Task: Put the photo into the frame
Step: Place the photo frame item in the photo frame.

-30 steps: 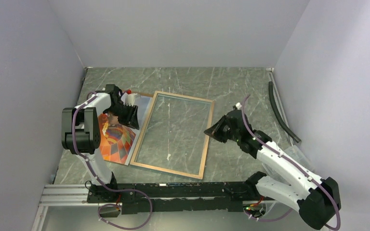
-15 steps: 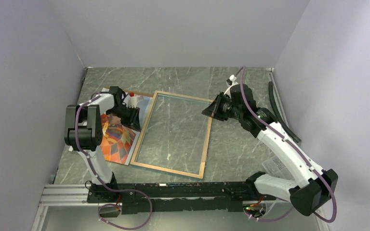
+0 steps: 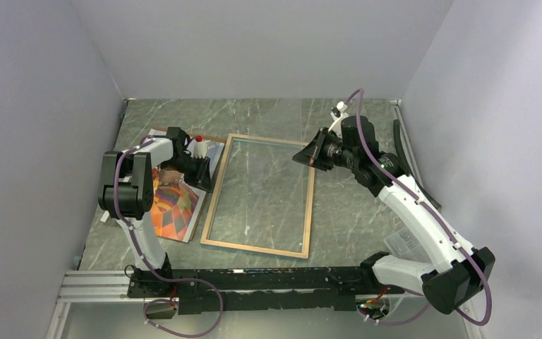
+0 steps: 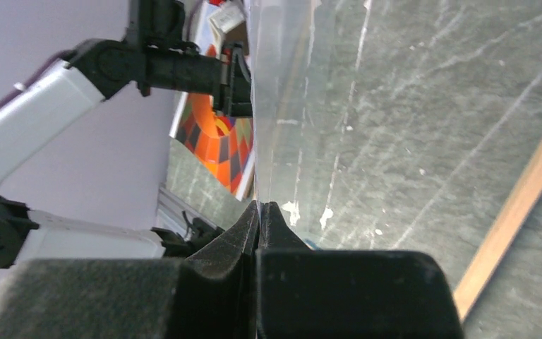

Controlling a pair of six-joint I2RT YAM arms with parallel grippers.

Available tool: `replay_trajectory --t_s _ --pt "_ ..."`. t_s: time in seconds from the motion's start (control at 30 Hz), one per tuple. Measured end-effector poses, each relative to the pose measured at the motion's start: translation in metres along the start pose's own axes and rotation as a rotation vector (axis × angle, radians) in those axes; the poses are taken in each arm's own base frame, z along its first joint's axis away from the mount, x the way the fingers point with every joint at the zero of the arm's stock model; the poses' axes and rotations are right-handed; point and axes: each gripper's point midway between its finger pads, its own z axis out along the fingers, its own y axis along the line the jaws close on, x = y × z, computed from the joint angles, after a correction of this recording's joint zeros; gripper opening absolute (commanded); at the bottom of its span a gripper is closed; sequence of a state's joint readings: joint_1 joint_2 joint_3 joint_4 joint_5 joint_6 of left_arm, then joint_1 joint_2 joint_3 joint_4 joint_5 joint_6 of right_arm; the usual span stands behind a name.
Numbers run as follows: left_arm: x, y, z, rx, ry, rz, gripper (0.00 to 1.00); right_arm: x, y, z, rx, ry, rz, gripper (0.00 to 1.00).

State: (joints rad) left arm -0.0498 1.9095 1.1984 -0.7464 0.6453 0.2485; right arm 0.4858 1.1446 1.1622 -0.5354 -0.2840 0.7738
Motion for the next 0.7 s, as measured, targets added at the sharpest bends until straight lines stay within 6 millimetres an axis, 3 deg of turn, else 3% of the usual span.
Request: replay_trajectory --t_s 0.17,0.3,0.53,0.7 --pt "-0.004 -0.004 0.0 0.023 -0.017 -0.015 0.24 -0.012 0.019 0.001 -0.081 -0.048 0.036 0.0" --pt "-0.009 -0.003 -0.012 0.048 -0.062 -0.061 0.24 -0.014 0.026 0.004 -0.15 -0.081 0.093 0.0" --pt "-0.018 0.022 -0.044 0.028 -0.166 -0.142 0.24 0.006 0.008 0.024 -0.186 -0.068 0.223 0.0" --pt "-0.02 0.02 -0.048 0.025 -0.177 -0.134 0.24 0.021 -0.01 0.034 -0.171 -0.055 0.256 0.0"
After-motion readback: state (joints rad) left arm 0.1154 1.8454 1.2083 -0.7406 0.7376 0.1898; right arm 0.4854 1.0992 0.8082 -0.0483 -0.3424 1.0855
